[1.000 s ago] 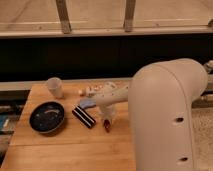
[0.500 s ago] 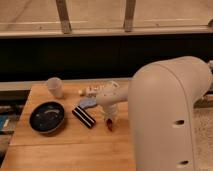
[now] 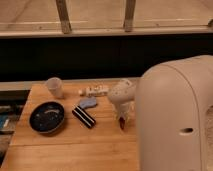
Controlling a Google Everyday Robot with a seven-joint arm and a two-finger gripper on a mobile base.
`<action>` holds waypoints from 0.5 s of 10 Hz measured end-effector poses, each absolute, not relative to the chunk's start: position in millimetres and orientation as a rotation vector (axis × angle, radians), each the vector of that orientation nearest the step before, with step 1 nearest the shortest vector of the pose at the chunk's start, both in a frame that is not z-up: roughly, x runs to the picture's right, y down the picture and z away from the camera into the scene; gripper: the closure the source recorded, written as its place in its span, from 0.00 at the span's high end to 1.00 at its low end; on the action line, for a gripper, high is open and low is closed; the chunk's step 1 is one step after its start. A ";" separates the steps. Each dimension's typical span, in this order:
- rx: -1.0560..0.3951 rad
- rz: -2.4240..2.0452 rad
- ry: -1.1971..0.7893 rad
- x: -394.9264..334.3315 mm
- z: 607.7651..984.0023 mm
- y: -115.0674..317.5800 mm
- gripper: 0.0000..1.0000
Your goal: Drag the pepper across the table
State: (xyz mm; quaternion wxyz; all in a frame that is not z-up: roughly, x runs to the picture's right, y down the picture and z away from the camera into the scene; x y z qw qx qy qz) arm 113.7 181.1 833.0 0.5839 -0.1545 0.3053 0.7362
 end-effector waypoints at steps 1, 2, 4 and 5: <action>-0.342 1.743 0.739 132.6 830.2 182.3 0.00; -0.328 1.769 0.765 149.7 827.2 184.8 0.00; -0.293 1.826 0.814 184.0 820.3 189.5 0.00; -0.275 1.858 0.843 202.0 816.1 192.8 0.00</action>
